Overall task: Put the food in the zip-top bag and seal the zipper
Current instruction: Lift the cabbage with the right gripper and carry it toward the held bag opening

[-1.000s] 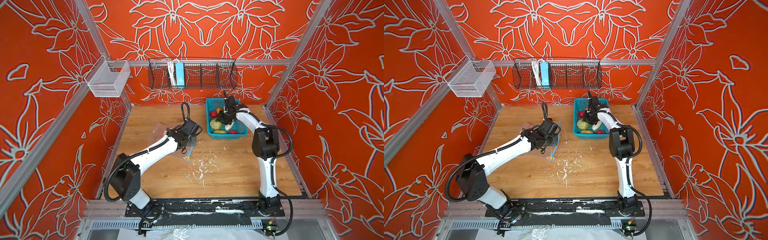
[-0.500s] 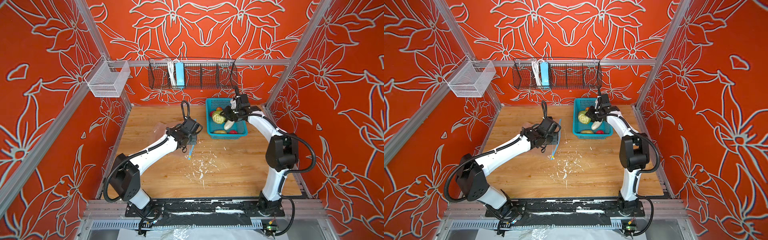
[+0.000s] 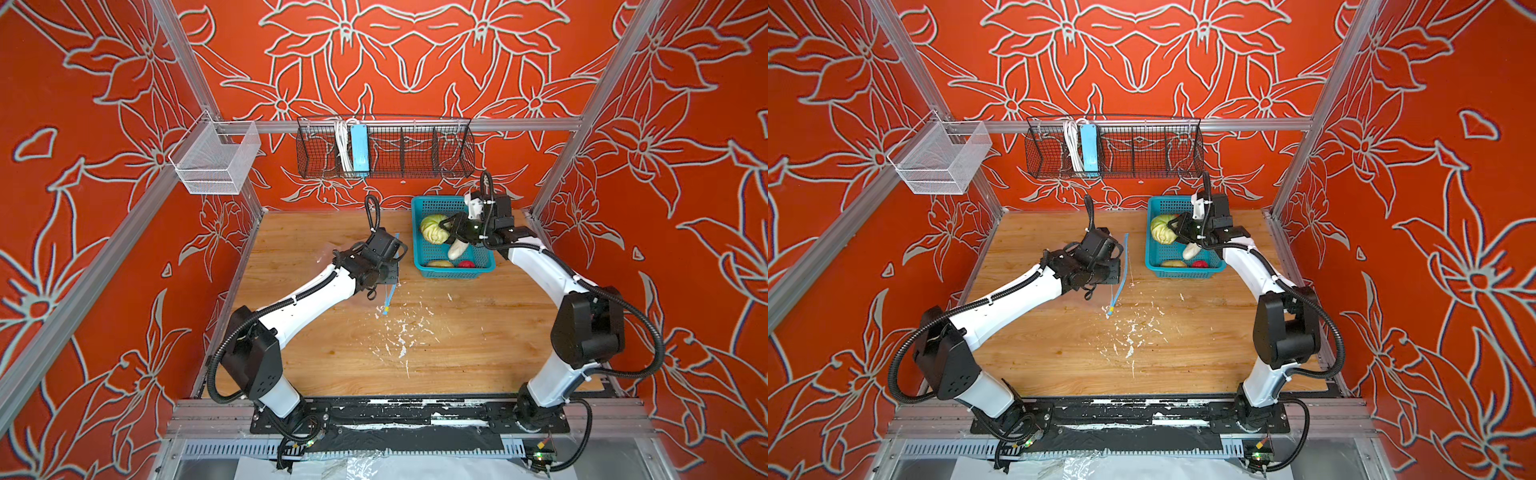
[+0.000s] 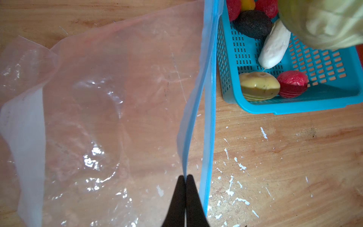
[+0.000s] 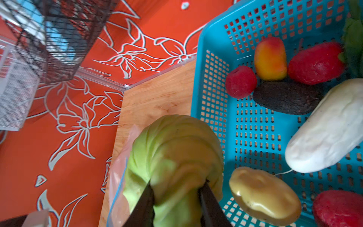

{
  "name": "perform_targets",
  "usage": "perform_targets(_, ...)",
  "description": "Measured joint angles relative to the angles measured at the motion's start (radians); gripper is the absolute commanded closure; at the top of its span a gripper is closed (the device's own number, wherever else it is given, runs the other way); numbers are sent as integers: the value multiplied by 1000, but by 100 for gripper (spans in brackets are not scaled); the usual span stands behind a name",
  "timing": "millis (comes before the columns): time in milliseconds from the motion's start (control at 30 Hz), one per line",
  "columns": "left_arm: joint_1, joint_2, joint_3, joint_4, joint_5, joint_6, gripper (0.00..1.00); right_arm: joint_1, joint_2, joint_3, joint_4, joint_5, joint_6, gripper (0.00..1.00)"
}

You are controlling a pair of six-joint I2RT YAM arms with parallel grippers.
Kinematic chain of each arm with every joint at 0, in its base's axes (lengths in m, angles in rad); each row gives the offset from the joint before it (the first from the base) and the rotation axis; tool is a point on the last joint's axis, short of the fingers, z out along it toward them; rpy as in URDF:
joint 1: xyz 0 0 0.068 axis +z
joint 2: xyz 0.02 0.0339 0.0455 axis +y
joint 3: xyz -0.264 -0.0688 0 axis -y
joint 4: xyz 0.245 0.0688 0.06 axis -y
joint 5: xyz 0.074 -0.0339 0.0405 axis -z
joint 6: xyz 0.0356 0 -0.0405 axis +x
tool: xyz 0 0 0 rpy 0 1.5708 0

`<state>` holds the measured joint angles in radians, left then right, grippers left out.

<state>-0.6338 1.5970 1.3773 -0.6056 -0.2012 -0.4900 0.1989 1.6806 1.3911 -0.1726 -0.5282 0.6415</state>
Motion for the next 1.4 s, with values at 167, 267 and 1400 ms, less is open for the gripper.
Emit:
perform_targets(167, 0, 14, 28, -3, 11, 13, 100, 0, -112, -121, 81, -19, 2, 100)
perform_targets(267, 0, 29, 48, -7, 22, 23, 100, 0, -183, -192, 136, -36, 21, 100)
perform_targets(1400, 15, 53, 100, -14, 99, 53, 100, 200, -394, -420, 393, -47, 31, 100)
